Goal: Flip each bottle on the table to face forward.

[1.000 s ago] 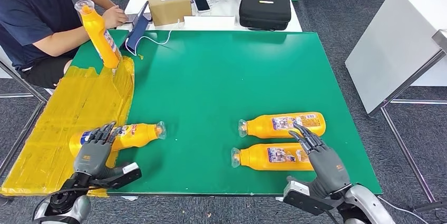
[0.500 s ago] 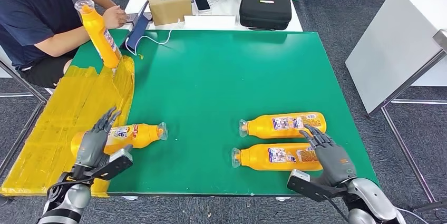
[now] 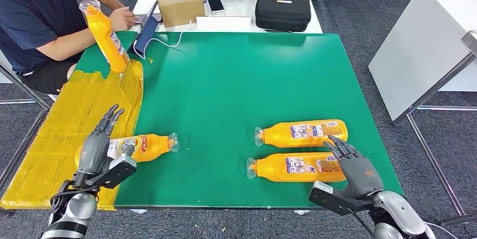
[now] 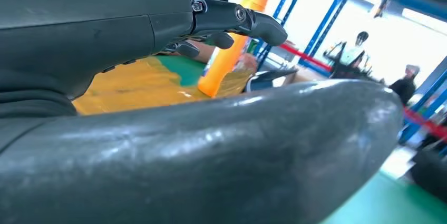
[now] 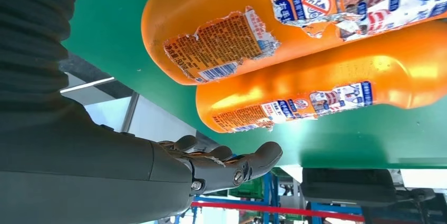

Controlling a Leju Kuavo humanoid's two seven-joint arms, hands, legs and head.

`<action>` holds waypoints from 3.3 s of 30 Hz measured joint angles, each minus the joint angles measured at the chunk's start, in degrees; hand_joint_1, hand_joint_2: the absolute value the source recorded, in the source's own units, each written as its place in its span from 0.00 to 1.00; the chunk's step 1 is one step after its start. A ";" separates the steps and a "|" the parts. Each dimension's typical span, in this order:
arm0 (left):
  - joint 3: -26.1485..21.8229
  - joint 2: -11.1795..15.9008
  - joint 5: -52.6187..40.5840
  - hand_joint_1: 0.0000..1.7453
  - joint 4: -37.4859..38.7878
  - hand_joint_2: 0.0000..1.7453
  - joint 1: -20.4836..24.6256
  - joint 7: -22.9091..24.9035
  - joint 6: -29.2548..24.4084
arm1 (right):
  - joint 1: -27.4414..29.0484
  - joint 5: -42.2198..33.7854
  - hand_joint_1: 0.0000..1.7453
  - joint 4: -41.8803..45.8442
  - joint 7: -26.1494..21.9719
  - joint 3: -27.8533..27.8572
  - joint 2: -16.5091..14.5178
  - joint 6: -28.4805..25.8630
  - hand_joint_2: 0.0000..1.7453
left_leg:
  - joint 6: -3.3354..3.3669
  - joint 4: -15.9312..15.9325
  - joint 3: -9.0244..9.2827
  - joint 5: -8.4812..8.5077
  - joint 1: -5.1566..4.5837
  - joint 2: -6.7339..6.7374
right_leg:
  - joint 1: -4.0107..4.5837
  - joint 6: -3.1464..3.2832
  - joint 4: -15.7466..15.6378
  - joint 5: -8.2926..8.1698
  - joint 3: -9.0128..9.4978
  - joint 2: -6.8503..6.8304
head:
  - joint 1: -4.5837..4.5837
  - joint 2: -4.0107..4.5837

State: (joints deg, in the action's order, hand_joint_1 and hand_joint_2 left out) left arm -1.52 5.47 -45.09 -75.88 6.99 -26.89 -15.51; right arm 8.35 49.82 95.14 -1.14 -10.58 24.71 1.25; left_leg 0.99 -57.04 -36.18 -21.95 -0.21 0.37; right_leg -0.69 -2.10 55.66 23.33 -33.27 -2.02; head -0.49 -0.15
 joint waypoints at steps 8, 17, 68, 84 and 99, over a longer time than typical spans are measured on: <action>-0.50 -2.55 3.12 0.00 -2.35 0.00 1.51 -1.24 1.66 | -1.39 -0.05 0.78 -4.33 0.47 0.95 0.32 4.04 1.00 | 0.01 -0.01 -0.01 0.00 -0.06 -0.02 | -0.08 -0.06 -0.01 -0.04 0.00 0.00 | 0.00 0.00; 1.84 -4.02 4.38 0.00 -1.01 0.00 5.05 -2.52 1.35 | -5.76 1.52 0.98 -13.23 1.67 -2.32 0.83 6.12 1.00 | 0.02 -0.01 0.13 -0.01 -0.03 0.15 | -0.03 -0.07 -0.01 -0.07 0.04 0.11 | -0.01 0.00; 4.31 -3.86 6.79 0.00 0.04 0.00 4.85 -2.95 0.43 | -12.50 -1.06 0.00 -14.32 2.18 -13.28 4.40 9.71 1.00 | 0.15 -0.01 0.09 0.19 0.01 0.34 | 0.01 -0.27 -0.06 -0.41 0.05 0.65 | 0.01 0.00; 1.74 -3.82 5.63 0.00 -4.21 0.00 1.07 -3.31 1.11 | -10.57 0.94 0.00 -4.36 -1.04 -13.75 3.68 4.43 1.00 | 0.15 0.01 -0.32 0.20 0.00 0.32 | 0.01 -0.26 -0.04 -0.40 -0.35 0.59 | 0.00 0.00; 2.15 -4.46 5.20 0.00 -4.10 0.00 2.57 -3.09 2.18 | -17.11 4.83 0.00 -18.48 1.59 -19.25 -6.39 3.02 1.00 | 0.11 0.00 -0.42 0.25 0.00 0.32 | 0.01 -0.26 -0.03 -0.41 -0.48 0.53 | 0.01 0.00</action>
State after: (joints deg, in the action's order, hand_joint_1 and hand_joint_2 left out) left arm 0.62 1.02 -39.88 -79.97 9.56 -29.98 -13.33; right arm -8.76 54.65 76.66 0.45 -29.83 18.32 4.27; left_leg 1.10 -57.04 -36.60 -21.70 -0.21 0.69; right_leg -0.68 -2.36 55.63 22.92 -33.75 -1.48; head -0.49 -0.15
